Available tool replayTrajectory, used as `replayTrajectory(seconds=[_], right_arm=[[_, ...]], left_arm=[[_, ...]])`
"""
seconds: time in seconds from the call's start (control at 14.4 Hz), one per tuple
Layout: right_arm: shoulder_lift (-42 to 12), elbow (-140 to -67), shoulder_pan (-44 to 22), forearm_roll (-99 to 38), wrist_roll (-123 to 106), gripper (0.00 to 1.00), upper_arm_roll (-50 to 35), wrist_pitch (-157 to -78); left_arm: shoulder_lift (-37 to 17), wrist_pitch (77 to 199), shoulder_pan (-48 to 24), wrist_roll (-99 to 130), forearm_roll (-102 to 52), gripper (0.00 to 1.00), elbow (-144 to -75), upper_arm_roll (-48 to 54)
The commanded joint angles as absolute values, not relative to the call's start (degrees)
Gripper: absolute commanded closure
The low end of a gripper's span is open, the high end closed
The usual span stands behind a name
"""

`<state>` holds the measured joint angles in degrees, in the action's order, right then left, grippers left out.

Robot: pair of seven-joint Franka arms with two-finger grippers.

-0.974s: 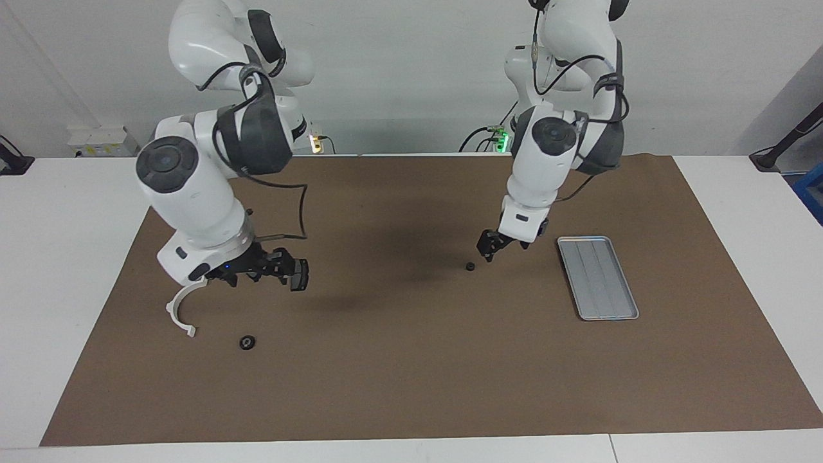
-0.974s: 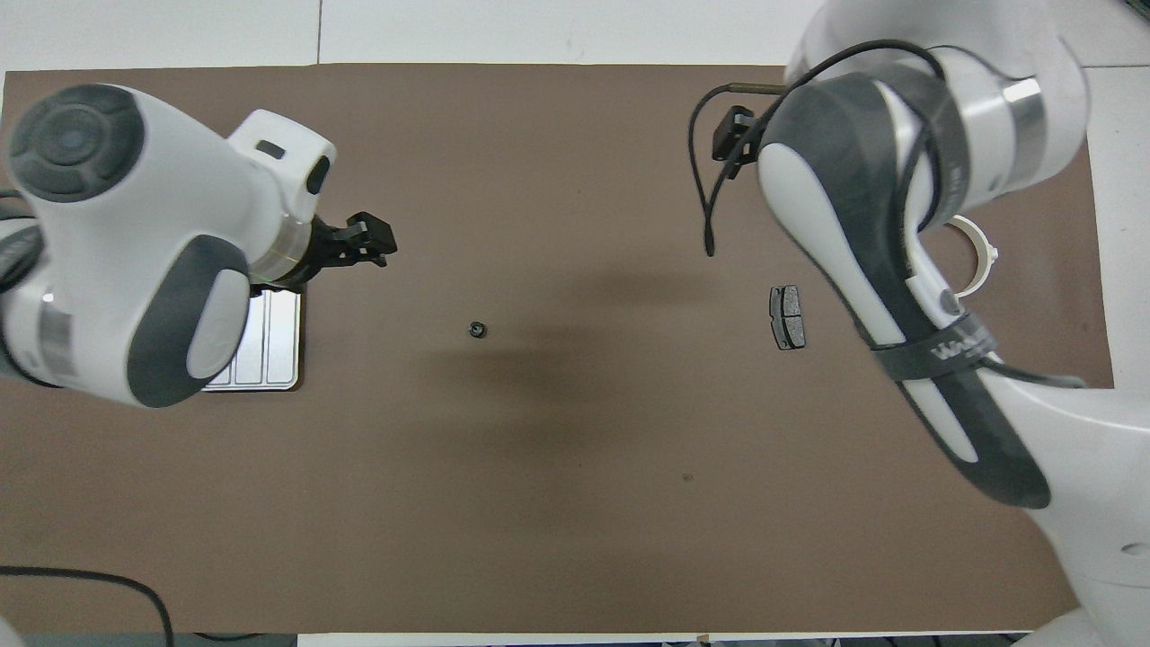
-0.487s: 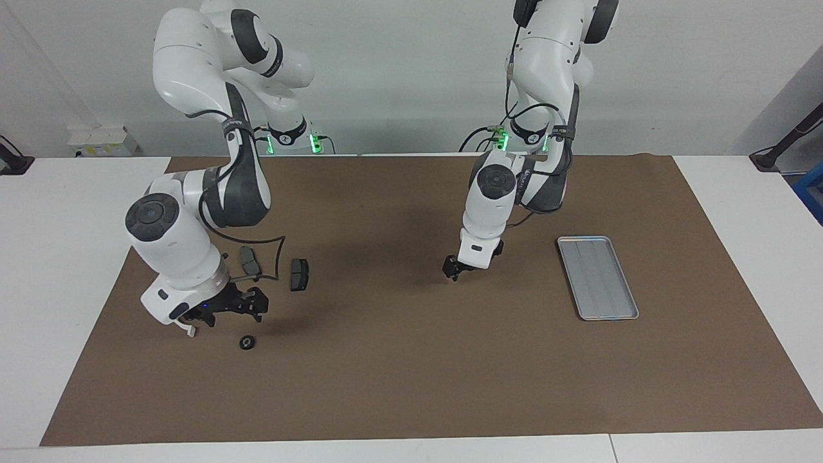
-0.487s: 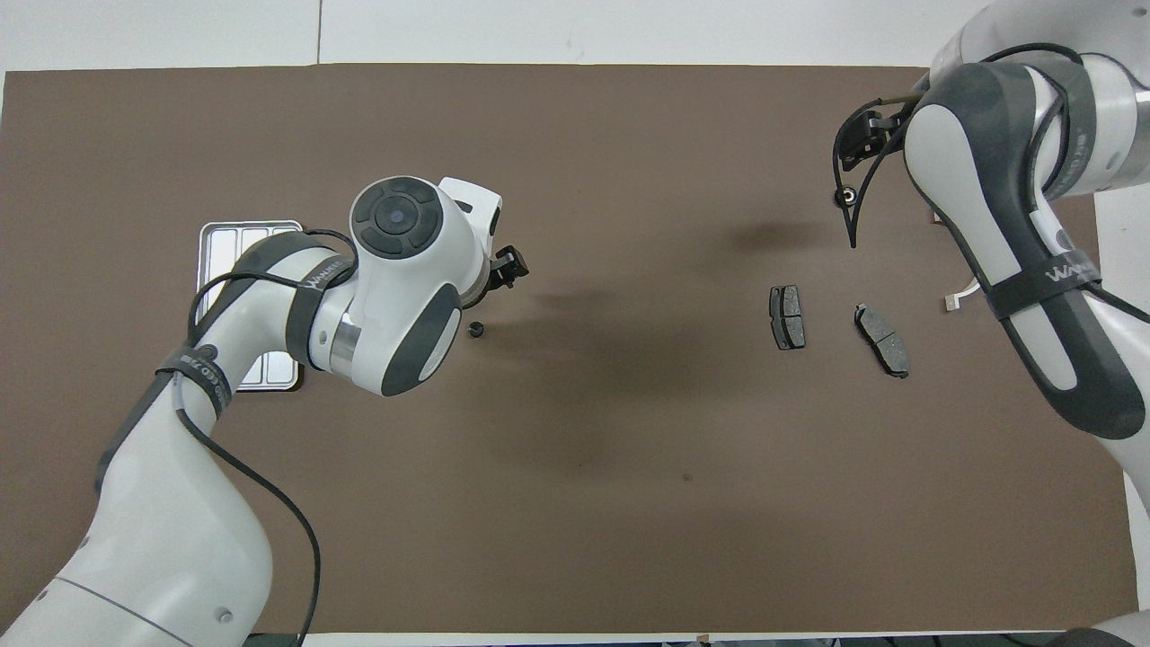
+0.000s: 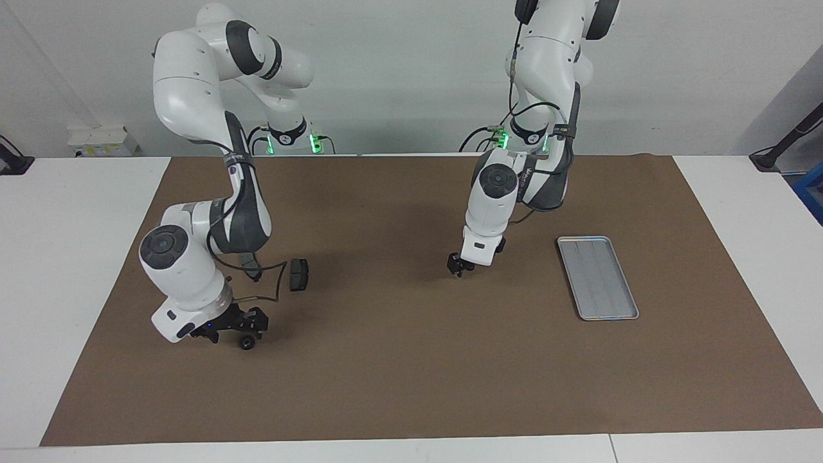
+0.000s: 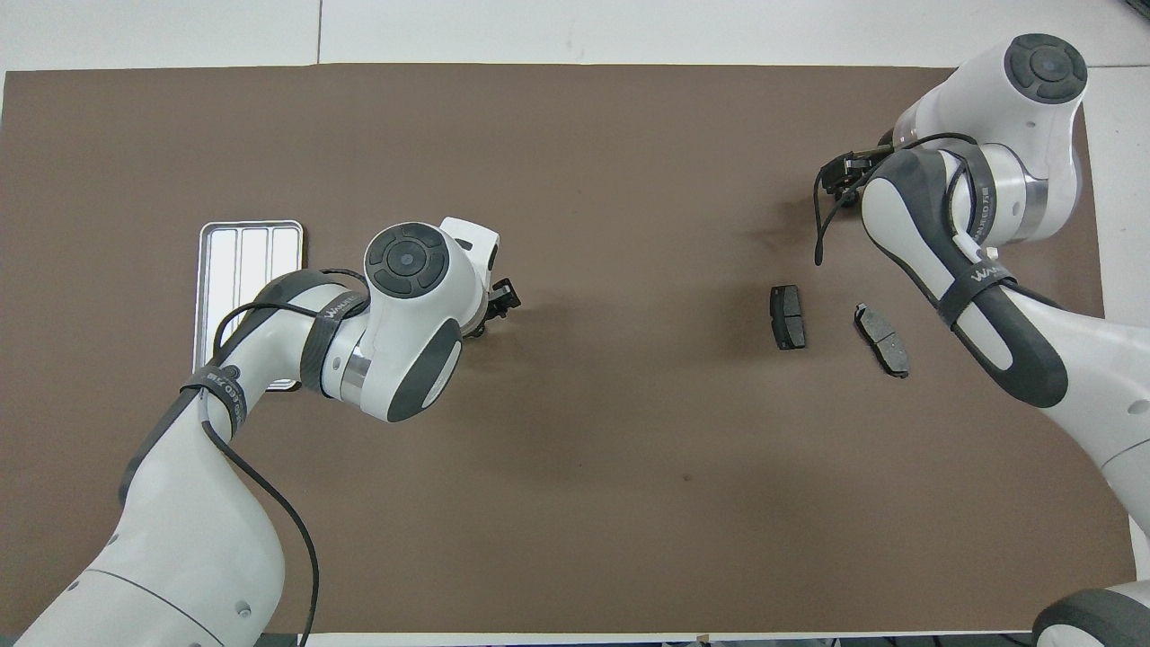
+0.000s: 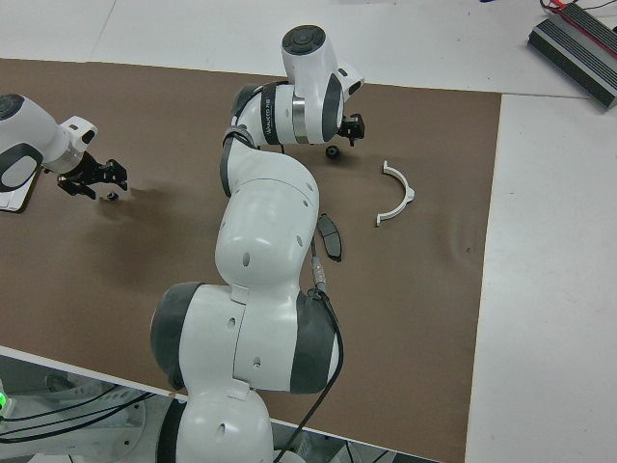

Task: Pick bearing gear from pile to tray

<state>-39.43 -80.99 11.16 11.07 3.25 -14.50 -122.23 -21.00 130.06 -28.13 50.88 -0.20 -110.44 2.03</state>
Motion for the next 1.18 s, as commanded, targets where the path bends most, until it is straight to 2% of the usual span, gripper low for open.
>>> replayTrajectory(seconds=[0.0,0.14,0.35,0.42,0.49,0.63,0.7,0.77,0.84,0.97,1.11], right_arm=[[-40.6,-81.8,11.9,12.3,6.9,0.00,-15.4,-124.9],[-41.0,-82.3,11.8,12.4,7.6,0.00,-15.4,-125.6],[-41.0,-83.4,11.6,12.4,8.1,0.00,-15.4,-126.6],[-41.0,-84.3,11.7,12.4,8.2,0.05,-15.4,-127.4],[-41.0,-84.8,11.7,12.4,8.2,0.12,-15.4,-127.8],[-41.0,-84.8,11.7,12.4,8.2,0.38,-15.4,-127.7],[-40.9,-84.8,11.8,12.4,8.1,0.64,-15.4,-127.6],[-40.9,-84.8,11.7,12.4,8.2,0.94,-15.4,-127.5],[-40.9,-84.7,11.8,12.4,8.1,1.00,-15.4,-127.2],[-40.9,-84.7,11.7,12.4,8.2,1.00,-15.4,-127.2],[-40.8,-84.6,11.7,12.4,8.1,1.00,-15.4,-127.0]], left_arm=[[-18.5,131.4,-29.3,51.4,-0.4,0.12,-113.6,1.8],[-18.5,131.8,-29.2,51.4,-0.4,0.16,-113.7,1.8],[-18.5,133.7,-29.3,51.6,-0.4,0.17,-114.7,1.8],[-18.5,134.6,-29.3,51.7,-0.4,0.24,-115.3,1.8],[-18.5,134.8,-29.3,51.7,-0.4,0.35,-115.7,1.8],[-18.3,134.7,-29.2,51.7,-0.5,0.64,-115.7,1.8],[-18.3,134.0,-29.1,51.6,-0.6,0.74,-115.2,1.8],[-18.2,133.3,-28.8,51.4,-0.6,0.75,-115.0,1.8],[-17.7,132.5,-28.4,50.7,-0.6,0.75,-114.9,1.8],[-14.9,131.3,-26.9,50.5,-0.8,0.76,-115.0,1.8],[-10.5,125.1,-23.7,46.4,-0.8,0.76,-115.0,1.8]])
